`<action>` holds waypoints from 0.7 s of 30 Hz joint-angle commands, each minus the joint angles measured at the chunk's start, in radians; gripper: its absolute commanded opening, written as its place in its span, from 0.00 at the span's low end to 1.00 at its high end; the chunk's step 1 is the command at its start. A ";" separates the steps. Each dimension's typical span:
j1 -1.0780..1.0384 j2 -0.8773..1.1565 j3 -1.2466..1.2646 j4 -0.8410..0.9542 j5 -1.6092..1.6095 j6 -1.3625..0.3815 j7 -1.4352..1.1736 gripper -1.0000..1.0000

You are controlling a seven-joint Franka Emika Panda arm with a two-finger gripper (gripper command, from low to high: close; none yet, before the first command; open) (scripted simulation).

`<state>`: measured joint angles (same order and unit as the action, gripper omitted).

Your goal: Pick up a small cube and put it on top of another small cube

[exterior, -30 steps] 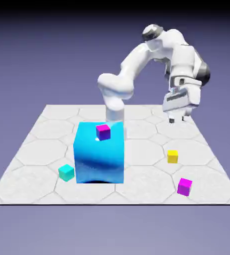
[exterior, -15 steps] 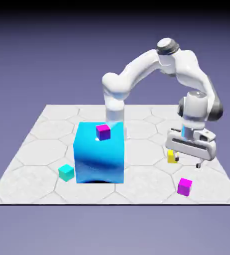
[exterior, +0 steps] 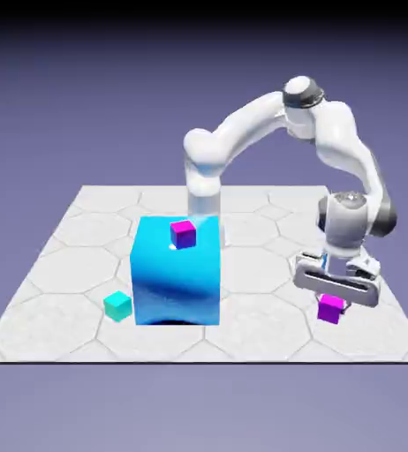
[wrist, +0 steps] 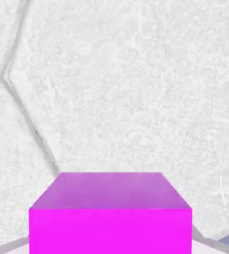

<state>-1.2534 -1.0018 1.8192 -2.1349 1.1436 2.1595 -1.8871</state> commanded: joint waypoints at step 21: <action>0.761 0.427 -0.554 -0.319 -0.515 0.234 0.756 0.00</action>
<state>-0.4923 -0.5748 1.2649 -2.4536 0.6281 2.3921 -1.1305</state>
